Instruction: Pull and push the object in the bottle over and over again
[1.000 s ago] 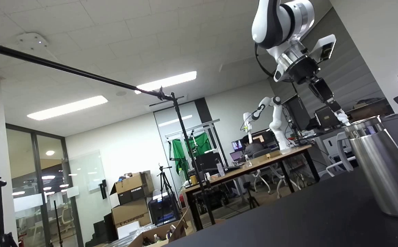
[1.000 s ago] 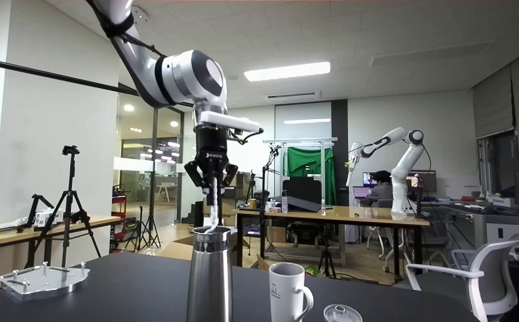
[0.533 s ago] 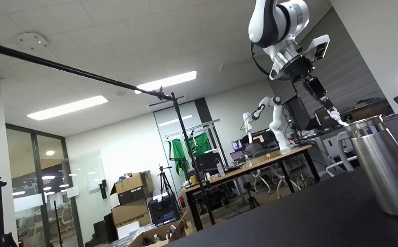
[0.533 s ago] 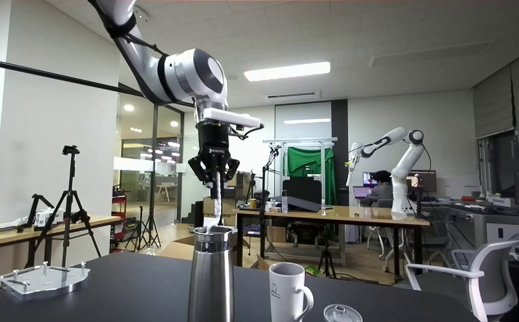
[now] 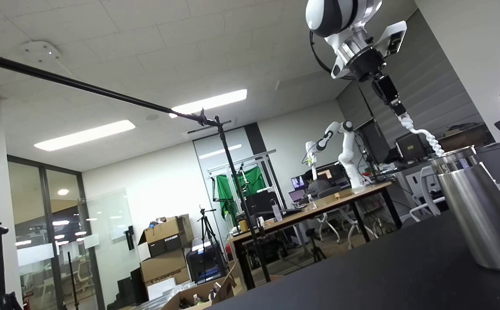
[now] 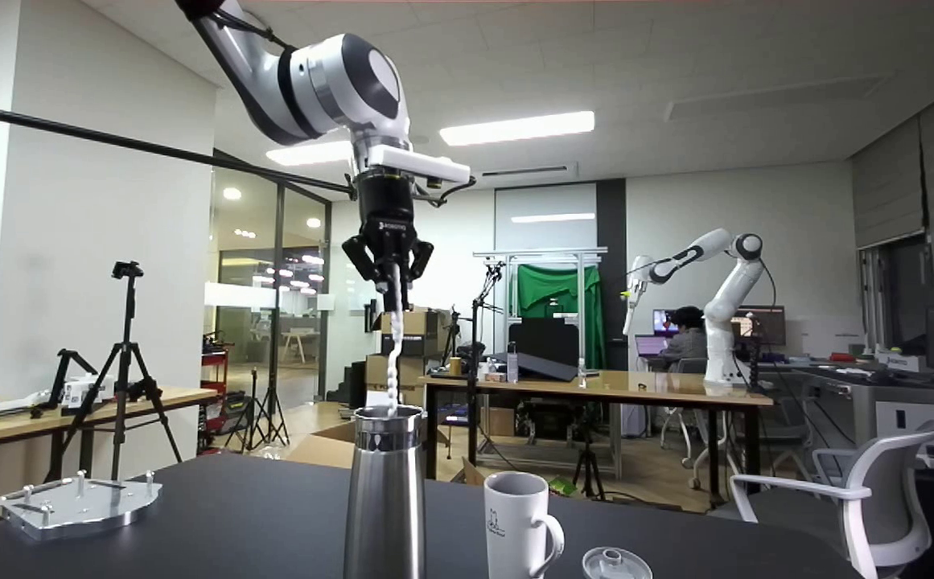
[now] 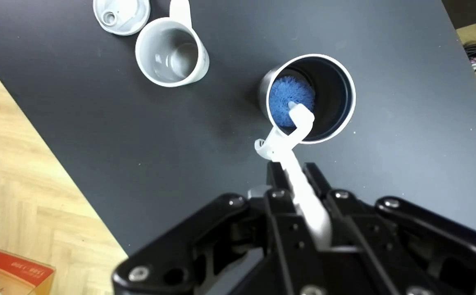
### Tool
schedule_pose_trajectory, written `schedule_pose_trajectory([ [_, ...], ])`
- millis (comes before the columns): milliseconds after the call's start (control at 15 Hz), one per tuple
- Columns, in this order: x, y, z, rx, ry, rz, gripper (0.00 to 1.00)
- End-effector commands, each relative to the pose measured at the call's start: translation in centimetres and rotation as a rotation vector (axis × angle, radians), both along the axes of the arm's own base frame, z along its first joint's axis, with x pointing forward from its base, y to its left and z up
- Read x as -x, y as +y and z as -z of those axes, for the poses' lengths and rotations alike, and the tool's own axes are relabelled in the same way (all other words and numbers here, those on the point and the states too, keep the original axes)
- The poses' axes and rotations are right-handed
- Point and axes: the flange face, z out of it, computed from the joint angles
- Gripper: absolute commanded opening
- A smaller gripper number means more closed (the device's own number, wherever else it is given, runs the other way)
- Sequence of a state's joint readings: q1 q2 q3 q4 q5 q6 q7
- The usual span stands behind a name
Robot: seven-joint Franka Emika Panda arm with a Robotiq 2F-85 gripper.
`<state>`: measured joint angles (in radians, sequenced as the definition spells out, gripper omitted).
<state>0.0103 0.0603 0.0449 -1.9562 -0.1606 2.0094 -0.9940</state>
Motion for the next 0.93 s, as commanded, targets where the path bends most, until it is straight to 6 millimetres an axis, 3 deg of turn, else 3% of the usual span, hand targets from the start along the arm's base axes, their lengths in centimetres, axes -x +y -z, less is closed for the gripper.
schedule_pose_trajectory([
  [0, -0.5, 0.1, 4.4, -0.001, 0.053, -0.001, 0.04],
  [200, -0.9, 0.5, 8.5, 0.01, 0.122, -0.007, 0.04],
  [333, -1.2, 0.8, 9.5, 0.019, 0.142, -0.018, 0.04],
  [867, -0.9, 0.7, 1.2, 0.028, 0.059, -0.038, 0.04],
])
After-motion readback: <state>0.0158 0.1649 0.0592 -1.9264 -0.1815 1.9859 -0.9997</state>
